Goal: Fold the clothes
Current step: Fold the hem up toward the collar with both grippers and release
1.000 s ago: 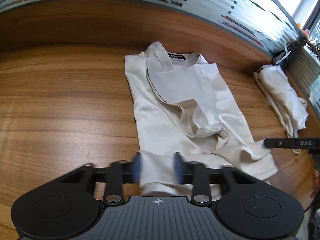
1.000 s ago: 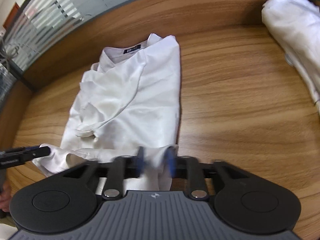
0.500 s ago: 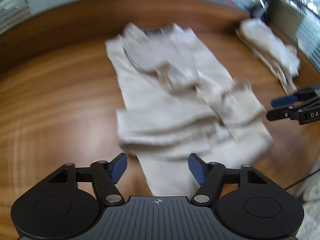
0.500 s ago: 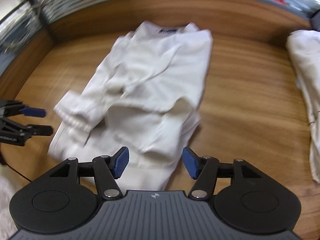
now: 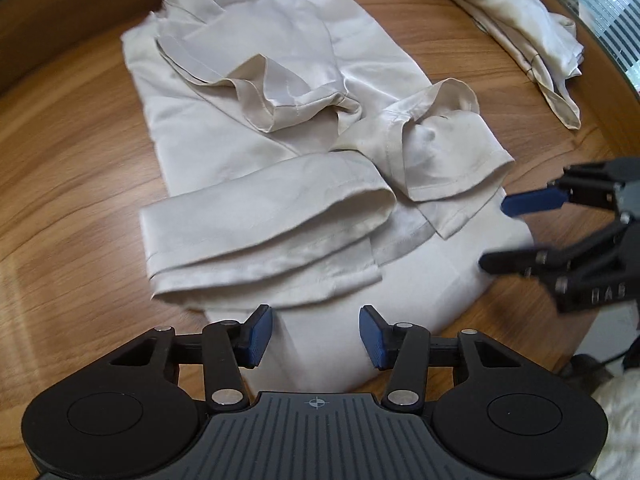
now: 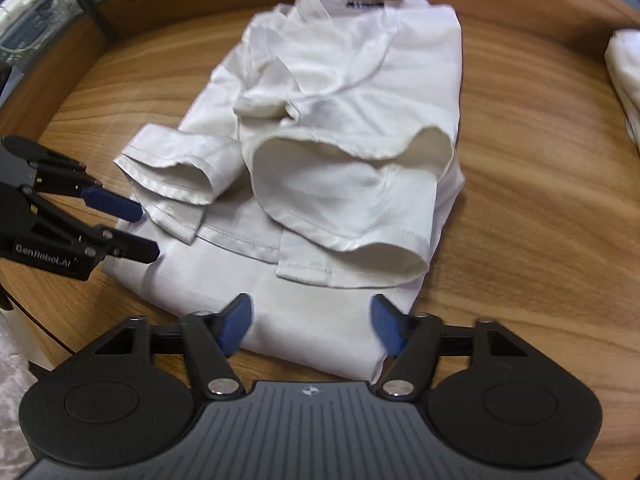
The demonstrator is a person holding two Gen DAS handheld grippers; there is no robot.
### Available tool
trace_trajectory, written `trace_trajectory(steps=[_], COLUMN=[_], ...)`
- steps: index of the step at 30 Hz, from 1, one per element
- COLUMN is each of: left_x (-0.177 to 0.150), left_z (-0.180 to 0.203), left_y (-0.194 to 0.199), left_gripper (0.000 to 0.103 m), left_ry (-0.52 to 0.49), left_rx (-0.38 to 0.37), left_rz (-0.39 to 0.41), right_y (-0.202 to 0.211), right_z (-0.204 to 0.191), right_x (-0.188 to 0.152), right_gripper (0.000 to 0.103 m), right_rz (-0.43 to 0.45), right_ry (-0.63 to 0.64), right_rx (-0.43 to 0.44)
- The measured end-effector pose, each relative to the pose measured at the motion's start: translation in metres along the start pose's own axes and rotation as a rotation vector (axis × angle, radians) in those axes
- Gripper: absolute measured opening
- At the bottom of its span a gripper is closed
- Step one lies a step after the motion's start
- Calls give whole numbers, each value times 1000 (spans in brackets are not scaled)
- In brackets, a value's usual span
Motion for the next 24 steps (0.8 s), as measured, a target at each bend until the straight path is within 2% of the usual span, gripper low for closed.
trace_trajectory(steps=[3, 7, 8, 9, 17, 24], left_x=[8, 18, 20, 23, 69, 116], left_z=[2, 4, 5, 6, 7, -11], left_y=[-7, -11, -11, -11, -3, 3], left_gripper=[52, 51, 51, 51, 51, 51], left_ry=[-17, -29, -34, -40, -100, -70], left_rx=[11, 37, 45, 53, 104, 155], left_rz=[-5, 24, 31, 39, 123, 187], right_y=[-5, -15, -17, -20, -31, -27], right_z=[1, 1, 1, 2, 1, 5], right_x=[-2, -7, -10, -13, -29, -28], right_gripper=[89, 95, 101, 102, 103, 103], right_rz=[-24, -75, -91, -112, -178, -171], right_ry=[0, 24, 27, 27, 45, 27], right_rx=[-23, -73, -87, -102, -151, -169])
Point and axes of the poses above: each gripper's, at about its wrist camera, not at the fingertips, and y roughly against the way its jaws point, z to its right, x to its top, the point moved 8 cm from there along -y, roughly the way its jaws point, and after that the axes turned 6 degrees about x, right-handed, at the moved point
